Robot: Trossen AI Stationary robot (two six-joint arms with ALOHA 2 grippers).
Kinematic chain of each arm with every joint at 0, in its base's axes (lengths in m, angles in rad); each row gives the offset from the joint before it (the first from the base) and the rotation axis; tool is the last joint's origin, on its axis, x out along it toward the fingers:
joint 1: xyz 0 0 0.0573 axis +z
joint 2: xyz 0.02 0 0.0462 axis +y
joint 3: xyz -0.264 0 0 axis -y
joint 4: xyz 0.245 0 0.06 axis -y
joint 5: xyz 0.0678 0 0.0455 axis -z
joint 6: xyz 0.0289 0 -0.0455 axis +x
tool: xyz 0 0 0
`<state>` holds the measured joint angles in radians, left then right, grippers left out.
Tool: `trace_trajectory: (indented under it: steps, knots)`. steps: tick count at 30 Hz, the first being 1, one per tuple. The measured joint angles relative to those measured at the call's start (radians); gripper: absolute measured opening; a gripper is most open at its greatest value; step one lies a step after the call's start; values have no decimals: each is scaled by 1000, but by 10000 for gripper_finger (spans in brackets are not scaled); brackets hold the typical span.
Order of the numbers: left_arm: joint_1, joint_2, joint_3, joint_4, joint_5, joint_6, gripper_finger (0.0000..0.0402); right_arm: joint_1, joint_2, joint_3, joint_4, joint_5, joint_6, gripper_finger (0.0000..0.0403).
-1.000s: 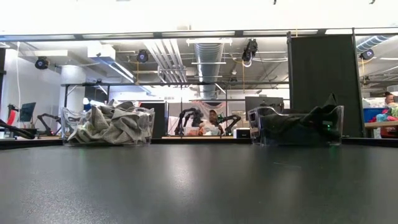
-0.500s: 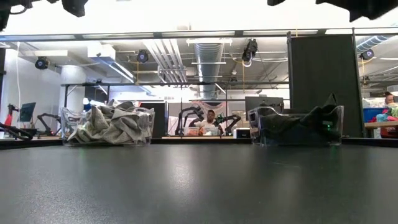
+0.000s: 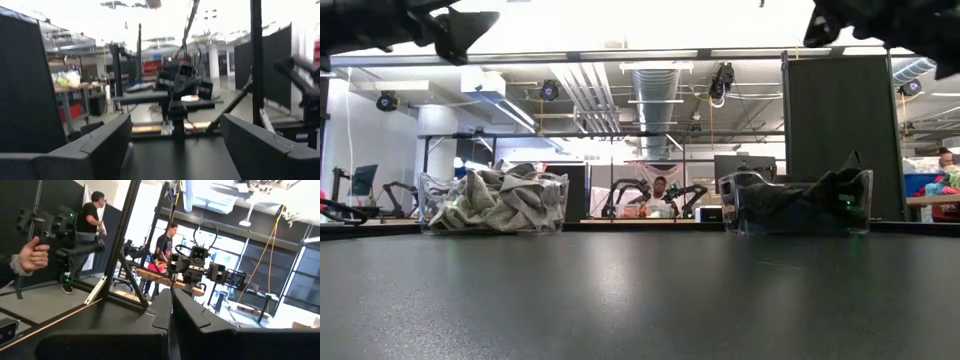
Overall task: Sort towels by color in basket
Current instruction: Return To Home Position
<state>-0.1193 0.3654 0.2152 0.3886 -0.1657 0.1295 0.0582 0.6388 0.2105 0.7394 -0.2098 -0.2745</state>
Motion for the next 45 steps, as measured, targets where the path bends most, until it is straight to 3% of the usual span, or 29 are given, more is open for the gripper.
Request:
trace_trajectory:
  steps: [12, 24, 31, 35, 45]
  knots:
    - [-1, -367, -121, -114, 1, -1, 291, 0, -264, -181, -1, 4, -6, 9]
    - [2, -366, -128, -85, -26, -77, 291, 0, -461, -199, -55, 26, -38, 9]
    - [2, -366, -128, -84, -28, -99, 291, 0, -637, -200, -181, -28, -26, 9]
    - [2, -366, -129, -85, -37, -113, 291, 0, -631, -200, -196, -100, -24, 9]
    - [2, -366, -136, -117, -55, -3, 291, 0, -629, -200, -316, -108, -83, 9]
